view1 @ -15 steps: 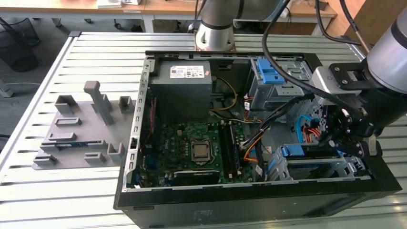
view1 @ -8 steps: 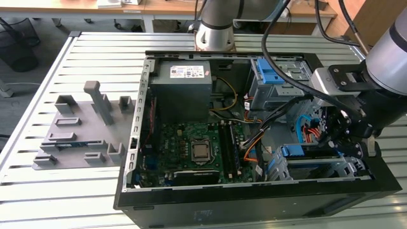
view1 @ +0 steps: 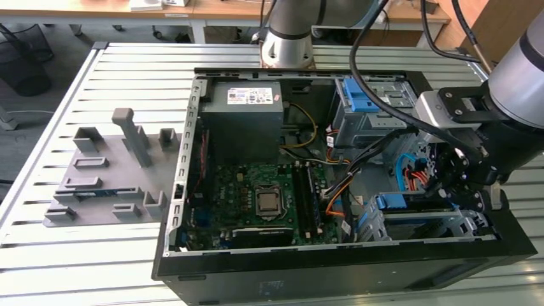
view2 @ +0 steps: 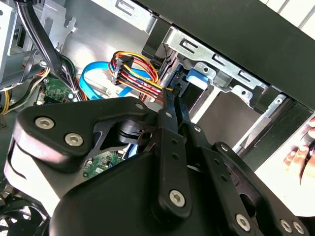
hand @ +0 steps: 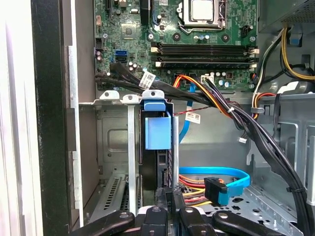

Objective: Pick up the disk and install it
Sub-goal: 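Insert the first disk wire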

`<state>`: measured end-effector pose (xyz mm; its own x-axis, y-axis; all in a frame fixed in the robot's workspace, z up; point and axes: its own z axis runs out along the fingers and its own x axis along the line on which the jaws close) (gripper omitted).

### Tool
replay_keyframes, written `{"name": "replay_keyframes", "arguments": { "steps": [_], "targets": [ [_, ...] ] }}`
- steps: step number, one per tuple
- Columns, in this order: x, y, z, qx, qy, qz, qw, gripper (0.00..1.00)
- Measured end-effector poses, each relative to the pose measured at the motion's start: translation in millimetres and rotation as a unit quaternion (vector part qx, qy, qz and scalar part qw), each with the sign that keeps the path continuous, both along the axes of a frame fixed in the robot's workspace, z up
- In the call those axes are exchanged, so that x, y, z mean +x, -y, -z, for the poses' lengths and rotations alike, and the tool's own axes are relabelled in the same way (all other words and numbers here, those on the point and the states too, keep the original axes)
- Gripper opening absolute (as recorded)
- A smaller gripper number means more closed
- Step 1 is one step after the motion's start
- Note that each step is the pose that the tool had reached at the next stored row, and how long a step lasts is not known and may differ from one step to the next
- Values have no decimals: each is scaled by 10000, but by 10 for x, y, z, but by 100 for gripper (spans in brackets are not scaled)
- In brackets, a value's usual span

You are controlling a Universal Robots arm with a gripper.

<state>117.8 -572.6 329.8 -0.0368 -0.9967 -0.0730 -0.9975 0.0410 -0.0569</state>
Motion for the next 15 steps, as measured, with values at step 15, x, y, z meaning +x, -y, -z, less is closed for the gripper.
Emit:
{"name": "replay_keyframes", "arguments": {
  "steps": [15],
  "targets": [
    [0,-1,-94,2,0,0,10000,24]
  ]
}}
